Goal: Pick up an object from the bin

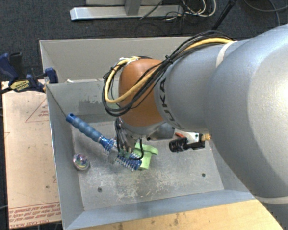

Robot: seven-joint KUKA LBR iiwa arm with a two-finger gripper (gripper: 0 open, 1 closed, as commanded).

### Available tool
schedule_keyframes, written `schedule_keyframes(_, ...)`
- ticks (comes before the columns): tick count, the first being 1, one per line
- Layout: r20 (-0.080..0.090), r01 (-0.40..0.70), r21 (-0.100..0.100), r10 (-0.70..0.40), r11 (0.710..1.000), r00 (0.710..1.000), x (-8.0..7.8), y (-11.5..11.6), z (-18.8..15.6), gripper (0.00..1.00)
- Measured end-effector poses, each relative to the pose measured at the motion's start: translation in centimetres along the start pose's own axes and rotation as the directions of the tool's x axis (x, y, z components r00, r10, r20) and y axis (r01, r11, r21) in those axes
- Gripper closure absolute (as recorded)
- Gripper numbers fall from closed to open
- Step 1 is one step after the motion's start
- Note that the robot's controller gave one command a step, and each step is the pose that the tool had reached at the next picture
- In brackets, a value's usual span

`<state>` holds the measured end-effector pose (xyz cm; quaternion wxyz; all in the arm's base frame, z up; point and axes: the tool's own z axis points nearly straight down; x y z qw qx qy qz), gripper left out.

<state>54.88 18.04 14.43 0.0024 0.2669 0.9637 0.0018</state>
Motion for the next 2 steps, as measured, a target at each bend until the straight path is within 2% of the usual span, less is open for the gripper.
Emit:
schedule_keyframes(1,-0.002,0.003,0.003,-0.003,1.0,1.0,-0.03,0.05,-3.82,1.0)
schedule_keyframes(2,-0.004,0.006,0.005,-0.006,1.0,1.0,-0.01,0.08,-4.72,1.0)
